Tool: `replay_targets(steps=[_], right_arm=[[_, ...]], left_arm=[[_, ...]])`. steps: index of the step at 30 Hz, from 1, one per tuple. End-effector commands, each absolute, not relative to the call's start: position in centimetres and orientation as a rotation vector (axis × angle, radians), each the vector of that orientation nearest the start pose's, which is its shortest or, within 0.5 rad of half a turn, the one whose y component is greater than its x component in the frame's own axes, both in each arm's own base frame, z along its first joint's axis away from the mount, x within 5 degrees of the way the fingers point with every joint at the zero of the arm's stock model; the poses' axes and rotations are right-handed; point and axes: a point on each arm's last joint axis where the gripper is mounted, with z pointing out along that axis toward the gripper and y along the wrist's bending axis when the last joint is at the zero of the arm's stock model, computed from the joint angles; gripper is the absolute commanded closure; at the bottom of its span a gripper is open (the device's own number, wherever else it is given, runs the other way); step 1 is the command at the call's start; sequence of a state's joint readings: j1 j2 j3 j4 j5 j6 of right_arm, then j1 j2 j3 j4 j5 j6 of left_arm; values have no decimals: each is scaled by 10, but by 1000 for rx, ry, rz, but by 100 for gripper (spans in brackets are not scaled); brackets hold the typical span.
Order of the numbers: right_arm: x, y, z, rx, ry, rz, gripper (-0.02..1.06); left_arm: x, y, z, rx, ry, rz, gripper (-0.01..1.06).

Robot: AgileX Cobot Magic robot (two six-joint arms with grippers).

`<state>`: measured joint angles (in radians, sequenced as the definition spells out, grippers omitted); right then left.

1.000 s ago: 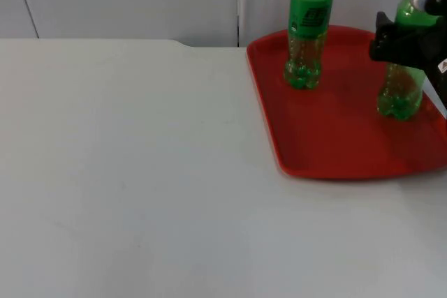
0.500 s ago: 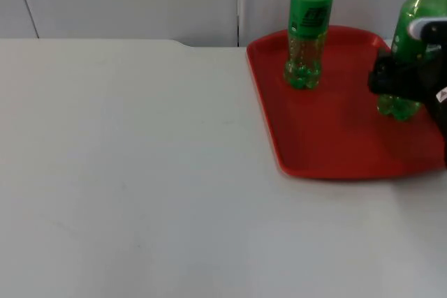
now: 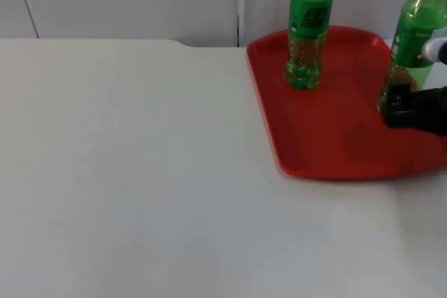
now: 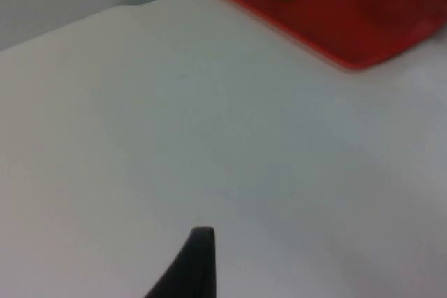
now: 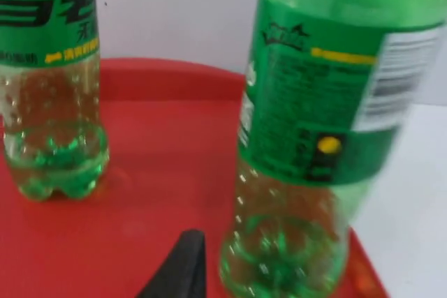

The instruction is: Place the bottle upright on the tray.

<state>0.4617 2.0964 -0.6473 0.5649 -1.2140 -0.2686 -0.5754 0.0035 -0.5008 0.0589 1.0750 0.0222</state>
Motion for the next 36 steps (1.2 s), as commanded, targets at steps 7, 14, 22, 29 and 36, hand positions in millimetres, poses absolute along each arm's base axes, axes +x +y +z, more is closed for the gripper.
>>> replay_targets(steps=[7,14,22,29,36], right_arm=[[267,131,128,-232,1867,-167,-1],[242,154,158,-372,2027,69,-1],[213,161,176,-641,2204,264,-1],[203,172,193,-858,2240,387,-1],[213,188,220,-966,2176,440,-1]], left_arm=[[-2,7,275,610,1980,-270,0],[-2,7,275,610,1980,-270,0],[-1,7,275,609,1977,-261,0],[1,10,276,604,1968,-209,0],[2,11,276,601,1960,-194,0]])
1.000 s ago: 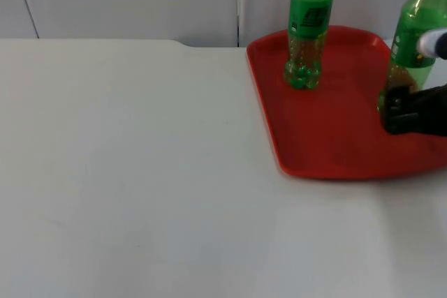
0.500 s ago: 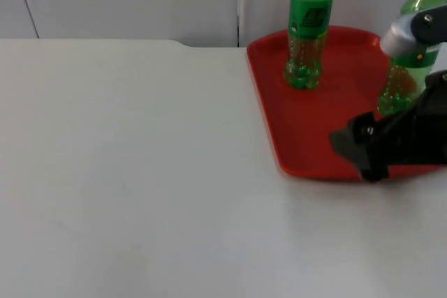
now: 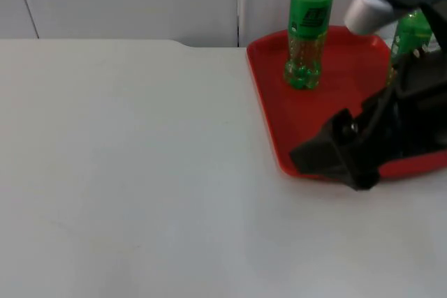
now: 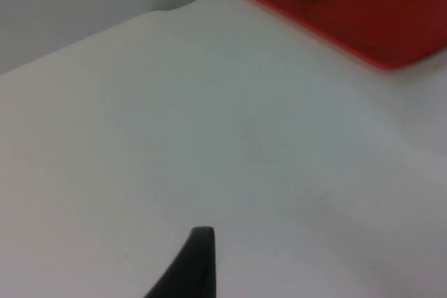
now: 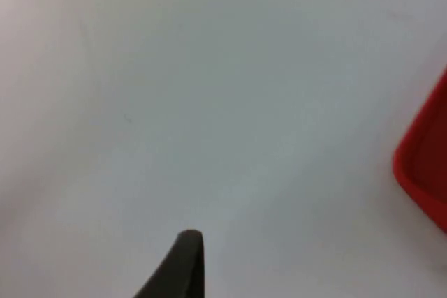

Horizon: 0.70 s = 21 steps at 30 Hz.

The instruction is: Place the bottle upright on the tray.

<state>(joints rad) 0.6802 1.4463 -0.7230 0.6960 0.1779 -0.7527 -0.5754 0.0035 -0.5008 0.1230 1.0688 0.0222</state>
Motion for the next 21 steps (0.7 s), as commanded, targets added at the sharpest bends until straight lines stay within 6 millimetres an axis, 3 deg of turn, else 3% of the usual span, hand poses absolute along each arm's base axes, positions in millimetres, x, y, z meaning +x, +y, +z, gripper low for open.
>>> replay_targets(steps=[1,5,14,16,21], right_arm=[[215,191,225,-976,2164,448,-1],[217,195,237,-1064,2121,434,-1],[214,192,269,-1030,1992,429,-1],[204,183,293,-1065,1862,392,-1],[189,170,325,-1010,1737,384,-1]], left_arm=[[2,11,276,601,1960,-194,0],[2,11,276,601,1960,-194,0],[2,11,276,601,1960,-194,0],[2,11,276,601,1960,-194,0],[2,11,276,601,1960,-194,0]])
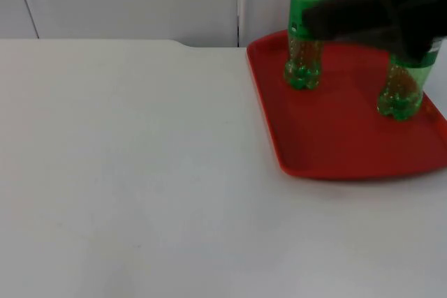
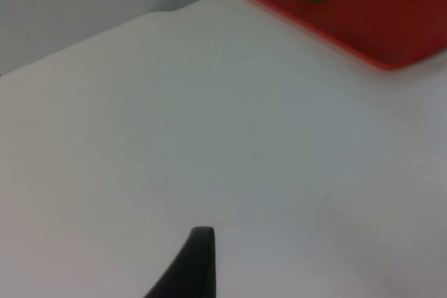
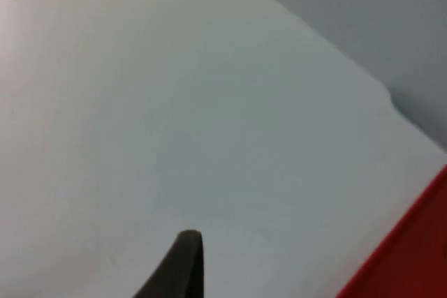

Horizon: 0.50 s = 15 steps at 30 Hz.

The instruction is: Place the bottle upright on the tray.

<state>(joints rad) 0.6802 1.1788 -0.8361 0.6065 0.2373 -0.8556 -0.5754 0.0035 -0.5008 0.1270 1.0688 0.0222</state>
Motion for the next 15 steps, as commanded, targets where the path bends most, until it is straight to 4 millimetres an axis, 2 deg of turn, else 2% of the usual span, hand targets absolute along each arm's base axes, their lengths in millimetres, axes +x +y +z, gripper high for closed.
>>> replay_targets(steps=[1,4,8,15], right_arm=[[186,166,331,-991,1720,393,-1],[172,156,347,-919,1683,432,-1],[157,141,353,-895,1621,418,-1],[128,114,343,-799,1577,433,-1]], left_arm=[[2,11,276,601,1960,-194,0],[2,11,276,601,1960,-194,0],[2,11,276,601,1960,-194,0],[2,11,276,601,1960,-194,0]])
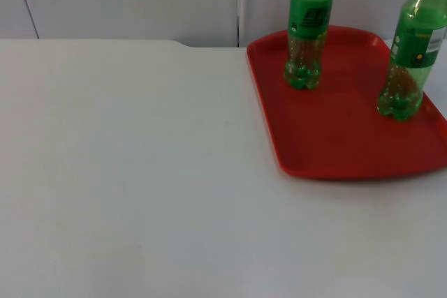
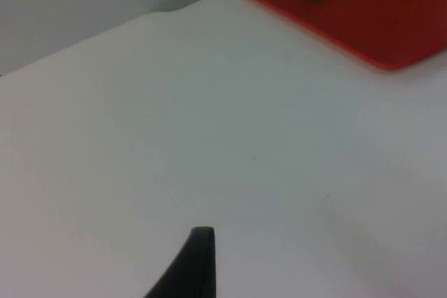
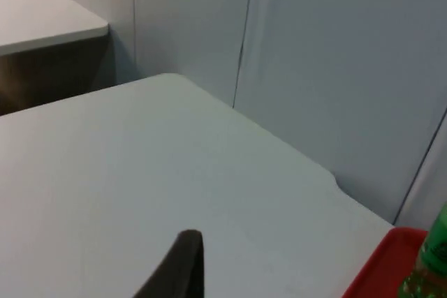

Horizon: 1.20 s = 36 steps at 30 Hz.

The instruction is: Place the bottle upright on the tray.

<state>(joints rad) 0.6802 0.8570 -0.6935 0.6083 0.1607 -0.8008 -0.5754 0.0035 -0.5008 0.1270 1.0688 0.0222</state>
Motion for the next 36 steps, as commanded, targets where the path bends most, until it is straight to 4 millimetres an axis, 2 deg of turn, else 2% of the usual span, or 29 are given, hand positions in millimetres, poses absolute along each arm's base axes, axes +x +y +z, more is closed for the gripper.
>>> replay_targets(steps=[1,9,12,15,19,24,26,31,36], right_arm=[[128,114,343,-799,1577,433,-1],[100,93,337,-712,1561,523,-1],[91,90,333,-789,1584,520,-1],[89,89,329,-818,1630,514,-1],[91,84,320,-871,1707,413,-1],[98,70,311,-721,1877,291,-1],[98,69,310,-718,1897,280,-1],[89,61,312,-681,1902,303,-1],[68,44,318,-611,1871,346,-1]], left_arm=[[2,11,276,601,1960,-194,0],[2,11,276,601,1960,-194,0],[2,11,276,601,1960,-194,0],[2,11,276,601,1960,-194,0],[2,11,276,601,1960,-194,0],[2,11,276,601,1960,-194,0],[2,11,276,601,1960,-194,0],[2,11,276,601,1960,-194,0],[2,11,276,601,1960,-194,0]])
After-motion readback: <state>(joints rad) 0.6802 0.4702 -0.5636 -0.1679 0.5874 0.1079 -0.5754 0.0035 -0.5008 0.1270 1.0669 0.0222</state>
